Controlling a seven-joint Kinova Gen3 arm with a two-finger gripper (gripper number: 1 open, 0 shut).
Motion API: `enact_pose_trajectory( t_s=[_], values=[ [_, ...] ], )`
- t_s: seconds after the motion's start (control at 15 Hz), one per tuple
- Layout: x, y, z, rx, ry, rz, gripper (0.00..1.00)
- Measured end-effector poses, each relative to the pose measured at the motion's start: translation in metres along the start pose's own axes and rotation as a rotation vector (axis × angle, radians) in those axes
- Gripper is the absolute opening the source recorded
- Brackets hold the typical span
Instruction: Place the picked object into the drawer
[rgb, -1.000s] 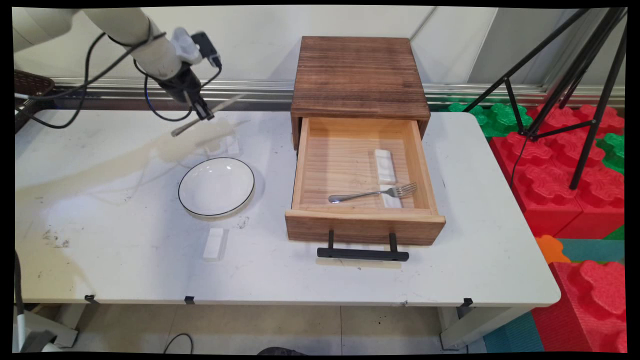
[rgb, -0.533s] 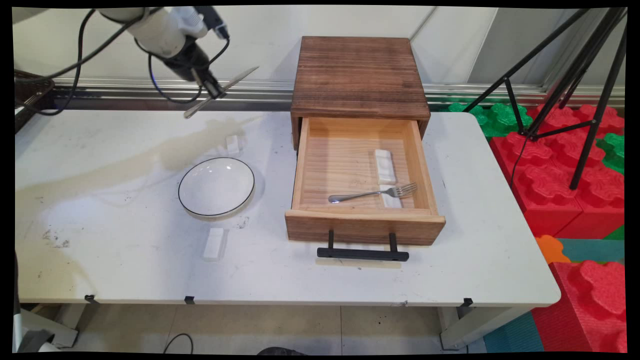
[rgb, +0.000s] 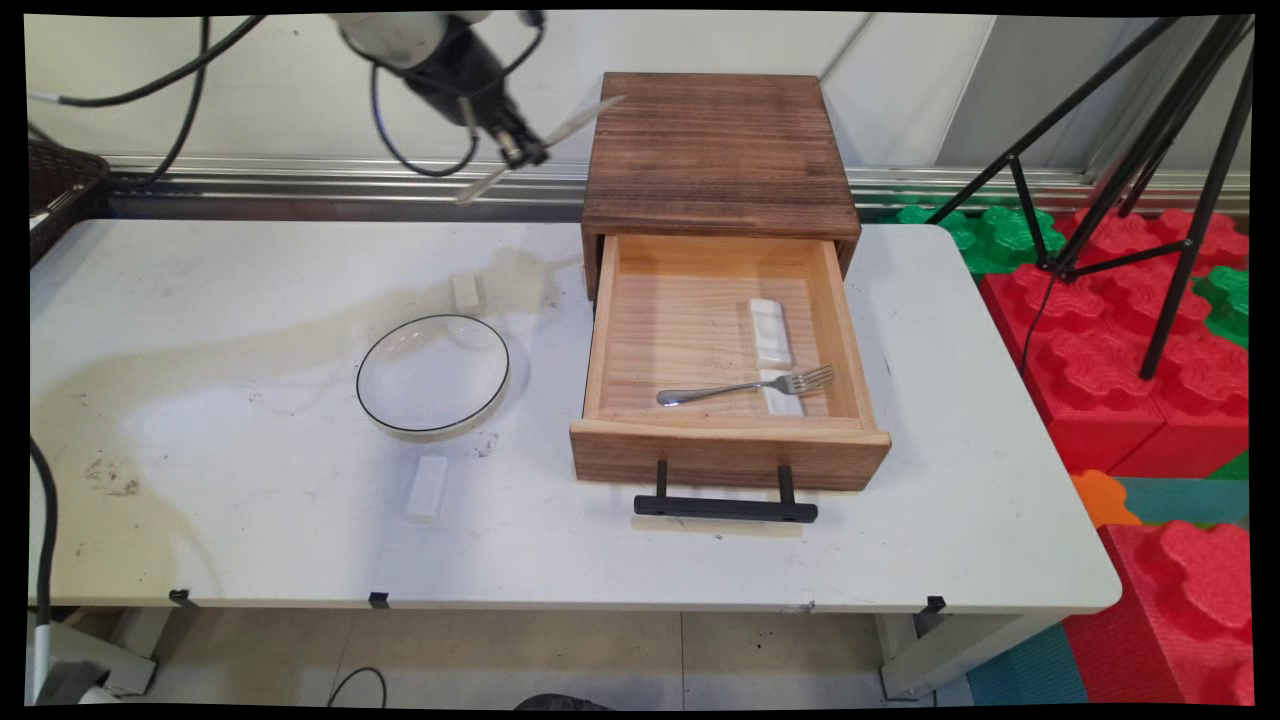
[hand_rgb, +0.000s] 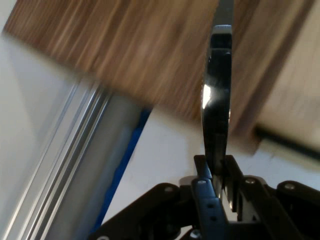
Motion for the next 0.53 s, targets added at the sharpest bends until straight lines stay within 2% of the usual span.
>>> enact_pose_trajectory(
  t_s=[0.53],
  values=[
    [0.078, 0.064, -0.002, -0.163, 0.109, 0.138, 0.0]
  ],
)
